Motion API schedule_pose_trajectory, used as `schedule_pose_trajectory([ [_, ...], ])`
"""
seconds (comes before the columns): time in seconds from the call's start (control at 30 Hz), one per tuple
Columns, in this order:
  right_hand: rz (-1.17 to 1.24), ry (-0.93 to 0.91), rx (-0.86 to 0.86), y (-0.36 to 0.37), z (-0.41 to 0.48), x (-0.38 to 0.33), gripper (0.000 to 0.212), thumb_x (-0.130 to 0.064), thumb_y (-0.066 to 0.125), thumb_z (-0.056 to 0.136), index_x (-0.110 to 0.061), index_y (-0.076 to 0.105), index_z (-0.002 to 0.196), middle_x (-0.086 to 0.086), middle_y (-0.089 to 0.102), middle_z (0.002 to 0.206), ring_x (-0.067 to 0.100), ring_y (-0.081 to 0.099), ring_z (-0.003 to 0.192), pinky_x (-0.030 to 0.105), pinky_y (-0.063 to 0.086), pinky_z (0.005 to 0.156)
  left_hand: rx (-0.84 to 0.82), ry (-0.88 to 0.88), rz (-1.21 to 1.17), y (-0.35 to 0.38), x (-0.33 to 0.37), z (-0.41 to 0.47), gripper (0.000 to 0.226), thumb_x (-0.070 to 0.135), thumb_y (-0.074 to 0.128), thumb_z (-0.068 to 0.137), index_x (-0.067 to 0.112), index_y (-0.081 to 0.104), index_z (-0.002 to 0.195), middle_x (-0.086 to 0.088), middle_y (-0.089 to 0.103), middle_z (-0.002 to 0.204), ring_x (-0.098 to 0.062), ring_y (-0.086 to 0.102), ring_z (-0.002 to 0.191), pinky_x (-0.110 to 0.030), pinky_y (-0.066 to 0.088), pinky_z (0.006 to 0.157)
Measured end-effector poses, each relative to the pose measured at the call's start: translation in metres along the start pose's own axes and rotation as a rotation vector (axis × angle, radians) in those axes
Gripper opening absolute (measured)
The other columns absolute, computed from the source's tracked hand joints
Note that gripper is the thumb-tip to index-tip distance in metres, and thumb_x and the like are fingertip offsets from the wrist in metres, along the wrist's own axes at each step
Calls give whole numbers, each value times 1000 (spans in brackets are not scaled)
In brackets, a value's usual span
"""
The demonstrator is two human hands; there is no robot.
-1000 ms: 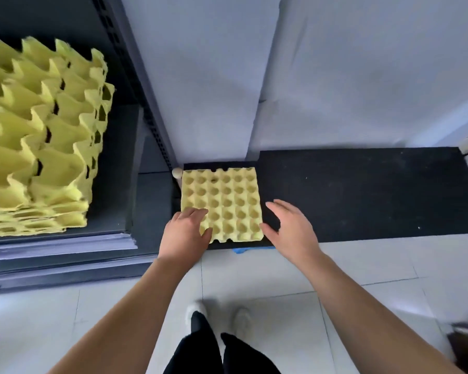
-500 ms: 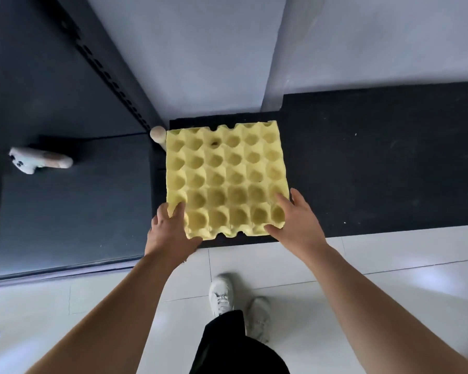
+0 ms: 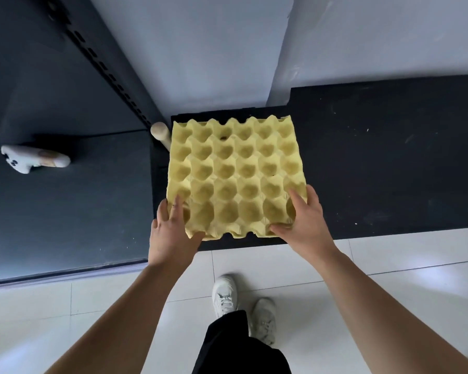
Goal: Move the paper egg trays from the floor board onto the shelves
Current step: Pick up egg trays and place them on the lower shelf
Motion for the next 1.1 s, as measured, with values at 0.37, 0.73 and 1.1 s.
schedule_pose_trajectory([
  [0.37,34,-75,119,-130,-77,-65,82,-52,69,51,-32,46,127,-7,31,128,25,43,113,44,44,96,76,70,-191,-87,76,-81,85,30,75,77,30,23,145,-6,26,146,-32,41,125,-45,38,104],
  [0.73,-107,-265,275,-264,-196,-165,96,-63,76,54,-19,44,133,1,32,135,22,39,122,35,39,101,345,189,-346,-205,129,-221,90,35,78,74,24,25,146,-4,26,147,-31,41,128,-49,39,105],
  [1.1,-112,-462,326,-297,-270,-279,105,-70,69,53,-16,40,138,3,32,138,21,37,126,39,39,103,586,202,-425,-327,103,-321,101,42,79,73,22,18,150,2,25,147,-29,46,125,-47,39,105],
])
Point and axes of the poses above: each hand's wrist, its own z-axis towards the middle knuckle, its own y-axis out of the palm, x = y × z, the point moved 8 cm from there along z, towards the middle knuckle
